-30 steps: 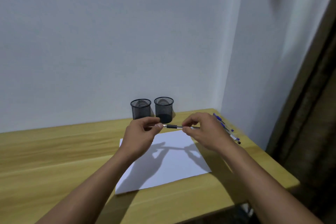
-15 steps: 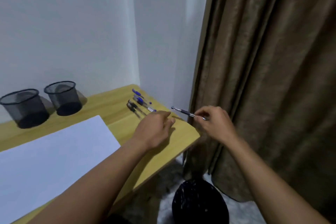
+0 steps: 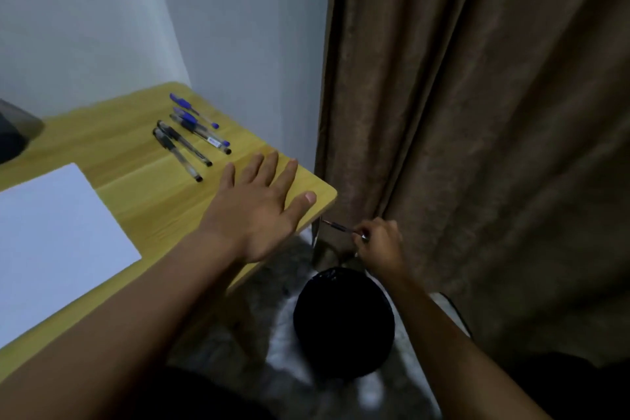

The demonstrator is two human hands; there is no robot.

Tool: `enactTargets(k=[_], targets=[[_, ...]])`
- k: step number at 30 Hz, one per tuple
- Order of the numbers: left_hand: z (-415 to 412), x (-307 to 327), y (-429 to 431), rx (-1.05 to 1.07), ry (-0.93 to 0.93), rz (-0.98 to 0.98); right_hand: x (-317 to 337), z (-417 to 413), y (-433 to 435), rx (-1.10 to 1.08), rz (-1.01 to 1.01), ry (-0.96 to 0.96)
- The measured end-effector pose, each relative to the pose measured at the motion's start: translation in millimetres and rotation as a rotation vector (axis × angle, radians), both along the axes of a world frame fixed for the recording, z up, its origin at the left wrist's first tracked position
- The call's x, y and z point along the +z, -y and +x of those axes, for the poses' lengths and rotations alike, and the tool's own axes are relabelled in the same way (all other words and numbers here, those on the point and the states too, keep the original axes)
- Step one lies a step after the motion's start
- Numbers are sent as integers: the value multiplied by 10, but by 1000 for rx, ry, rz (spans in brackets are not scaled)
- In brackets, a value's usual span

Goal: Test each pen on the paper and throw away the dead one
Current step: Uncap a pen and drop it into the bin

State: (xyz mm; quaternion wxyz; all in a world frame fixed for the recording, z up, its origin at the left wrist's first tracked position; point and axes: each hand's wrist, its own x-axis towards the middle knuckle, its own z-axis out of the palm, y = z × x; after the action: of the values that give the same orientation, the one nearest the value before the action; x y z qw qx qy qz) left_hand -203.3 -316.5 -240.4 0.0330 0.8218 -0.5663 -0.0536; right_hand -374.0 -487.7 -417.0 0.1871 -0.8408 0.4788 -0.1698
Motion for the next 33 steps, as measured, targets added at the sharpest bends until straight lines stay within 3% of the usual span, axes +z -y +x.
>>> enactTargets(k=[8,14,29,33], targets=[[22,-6,-14,-18,8,0,-1041,-118,-70,-57,229,-72],[32,-38,3,-20,54,-26,-1435,-223,-193,-79,234,-155],[29,-35,7,-24,53,-9,-1706,-391,-66,-59,270,-155],[19,-35,4,-23,45,-11,-1243,-410,-98,21,256,-80]])
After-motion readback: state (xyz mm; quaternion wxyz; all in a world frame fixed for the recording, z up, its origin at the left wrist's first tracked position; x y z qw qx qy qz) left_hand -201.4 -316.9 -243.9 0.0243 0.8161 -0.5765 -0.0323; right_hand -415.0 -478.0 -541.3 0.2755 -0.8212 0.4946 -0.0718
